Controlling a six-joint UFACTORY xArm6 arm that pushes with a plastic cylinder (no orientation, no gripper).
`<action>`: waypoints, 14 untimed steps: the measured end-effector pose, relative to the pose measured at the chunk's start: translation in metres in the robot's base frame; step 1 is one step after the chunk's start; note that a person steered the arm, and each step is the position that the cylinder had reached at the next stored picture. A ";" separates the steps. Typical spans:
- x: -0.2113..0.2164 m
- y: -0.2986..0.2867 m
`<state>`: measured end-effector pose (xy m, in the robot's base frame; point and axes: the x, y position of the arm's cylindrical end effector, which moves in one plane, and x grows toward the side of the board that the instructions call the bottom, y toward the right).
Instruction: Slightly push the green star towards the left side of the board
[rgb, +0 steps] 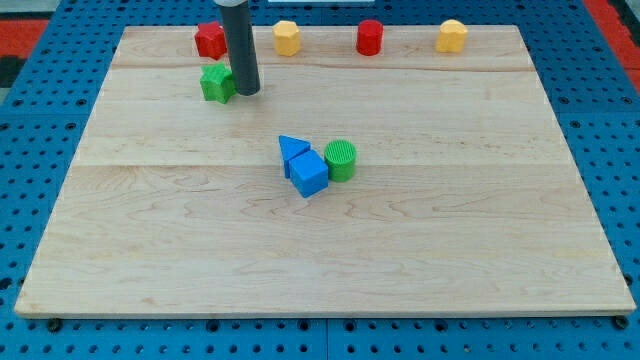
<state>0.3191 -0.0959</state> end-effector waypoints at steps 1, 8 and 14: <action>-0.026 0.073; -0.025 -0.026; 0.035 0.018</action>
<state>0.3539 -0.0777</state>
